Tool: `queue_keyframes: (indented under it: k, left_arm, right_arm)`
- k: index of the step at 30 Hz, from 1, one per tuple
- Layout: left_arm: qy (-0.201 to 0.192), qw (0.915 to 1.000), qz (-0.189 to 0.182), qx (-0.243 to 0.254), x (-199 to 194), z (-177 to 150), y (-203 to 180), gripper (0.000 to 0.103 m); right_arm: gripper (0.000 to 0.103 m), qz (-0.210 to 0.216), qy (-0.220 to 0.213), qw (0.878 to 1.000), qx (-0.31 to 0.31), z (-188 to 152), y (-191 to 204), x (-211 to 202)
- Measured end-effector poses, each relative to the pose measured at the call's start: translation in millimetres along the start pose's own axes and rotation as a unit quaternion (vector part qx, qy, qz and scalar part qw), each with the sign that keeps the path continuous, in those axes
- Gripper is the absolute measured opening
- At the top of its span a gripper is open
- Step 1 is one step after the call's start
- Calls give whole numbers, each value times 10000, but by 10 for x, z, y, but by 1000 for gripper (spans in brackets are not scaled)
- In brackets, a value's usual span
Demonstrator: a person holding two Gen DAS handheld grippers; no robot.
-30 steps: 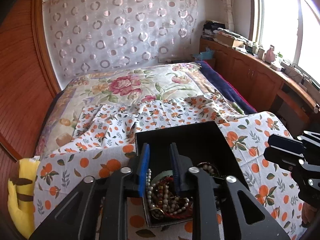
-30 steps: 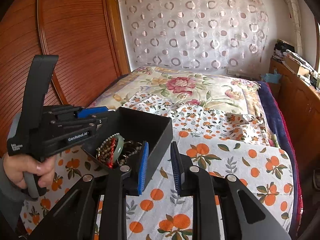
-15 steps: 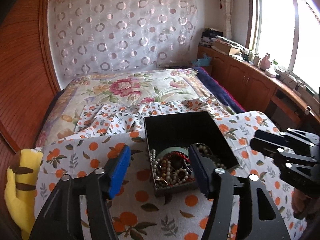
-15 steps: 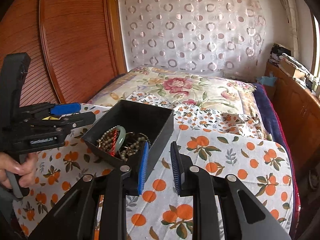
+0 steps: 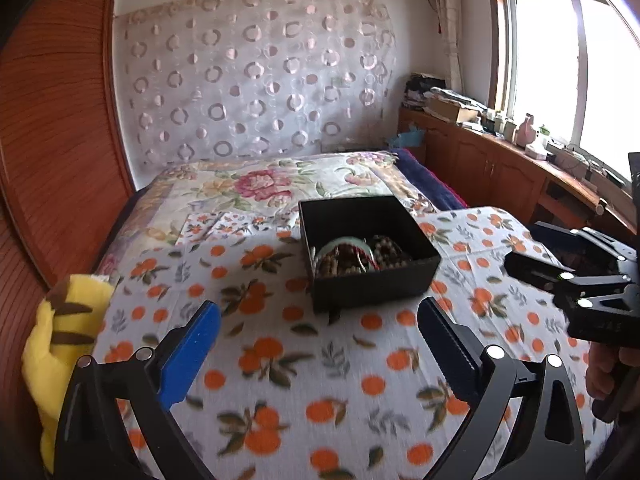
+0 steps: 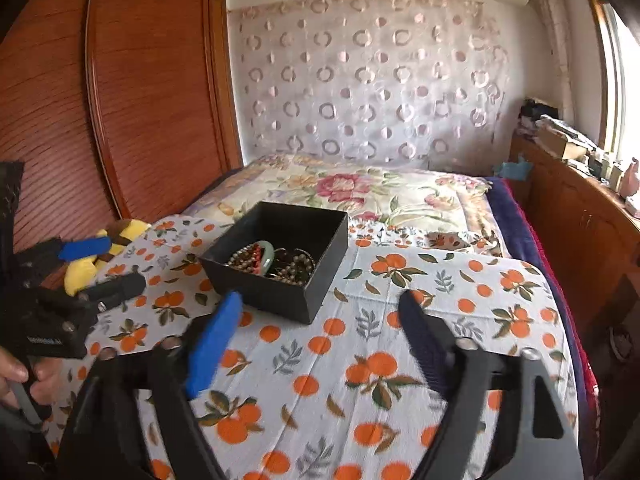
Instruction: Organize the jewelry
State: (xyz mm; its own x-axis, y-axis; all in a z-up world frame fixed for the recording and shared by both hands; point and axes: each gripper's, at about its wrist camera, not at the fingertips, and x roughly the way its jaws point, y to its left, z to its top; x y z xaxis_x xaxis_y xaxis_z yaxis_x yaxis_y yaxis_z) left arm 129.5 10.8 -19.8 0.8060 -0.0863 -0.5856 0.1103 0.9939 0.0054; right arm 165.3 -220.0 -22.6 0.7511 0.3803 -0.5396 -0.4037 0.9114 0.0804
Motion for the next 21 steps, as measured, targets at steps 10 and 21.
queue_keyframes:
  k: [10,21]
  left_arm:
    - [-116,9997,114,-206,-367,-230,-26,95]
    - [-142,9993,258,-214,-543,-349,-88,95]
  right_arm:
    - [100,-71,-264,9995,168,-172,96,-460]
    - [100,-219,-424,9980,404,-387,160,-722]
